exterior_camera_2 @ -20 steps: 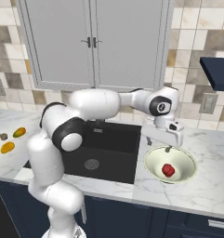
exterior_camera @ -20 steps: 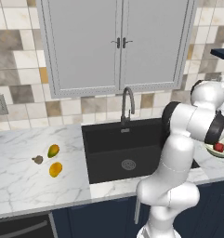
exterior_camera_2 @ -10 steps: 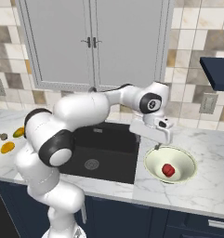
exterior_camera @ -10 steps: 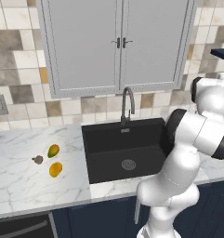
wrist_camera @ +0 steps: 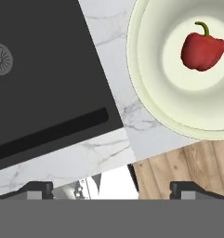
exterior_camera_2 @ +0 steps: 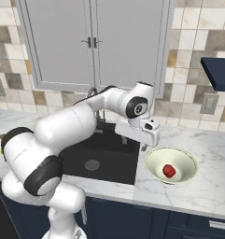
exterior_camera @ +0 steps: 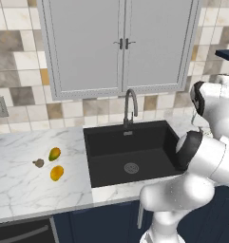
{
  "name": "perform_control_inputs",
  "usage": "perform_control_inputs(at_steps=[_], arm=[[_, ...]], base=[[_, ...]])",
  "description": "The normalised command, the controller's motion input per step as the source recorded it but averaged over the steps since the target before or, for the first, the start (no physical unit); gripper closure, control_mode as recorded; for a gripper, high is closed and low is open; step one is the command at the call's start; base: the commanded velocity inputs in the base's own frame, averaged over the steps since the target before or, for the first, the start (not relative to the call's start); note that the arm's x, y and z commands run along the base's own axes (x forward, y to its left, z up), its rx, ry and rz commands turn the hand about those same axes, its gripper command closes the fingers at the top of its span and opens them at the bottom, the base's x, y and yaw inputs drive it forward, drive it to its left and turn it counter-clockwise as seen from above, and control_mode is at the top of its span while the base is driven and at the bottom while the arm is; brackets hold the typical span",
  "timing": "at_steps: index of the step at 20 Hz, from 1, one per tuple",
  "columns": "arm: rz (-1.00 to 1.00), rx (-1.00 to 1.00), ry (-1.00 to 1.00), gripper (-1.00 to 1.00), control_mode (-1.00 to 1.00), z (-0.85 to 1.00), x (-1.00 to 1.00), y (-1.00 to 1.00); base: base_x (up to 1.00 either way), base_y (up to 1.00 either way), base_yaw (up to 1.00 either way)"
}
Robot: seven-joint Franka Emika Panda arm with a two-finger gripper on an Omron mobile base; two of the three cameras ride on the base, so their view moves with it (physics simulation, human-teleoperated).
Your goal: There is a mixed pile of frozen fruits and vegetables on the counter. Locate all the frozen vegetables and place the items in a bowl on the counter. Take all the frozen fruits and defrost them in a running sink.
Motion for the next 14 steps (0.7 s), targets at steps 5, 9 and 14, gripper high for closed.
perform_control_inputs(at_steps=[5, 9, 14], arm=[[0.07, 0.00, -0.05, -1.00, -1.00, 0.01, -0.18, 0.53], [0.07, 0.00, -0.06, -1.00, -1.00, 0.00, -0.18, 0.53], [0.07, 0.00, -0.05, -1.00, -1.00, 0.00, -0.18, 0.53]], base=[[0.00, 0.00, 0.00], [0.00, 0.00, 0.00], [0.00, 0.00, 0.00]])
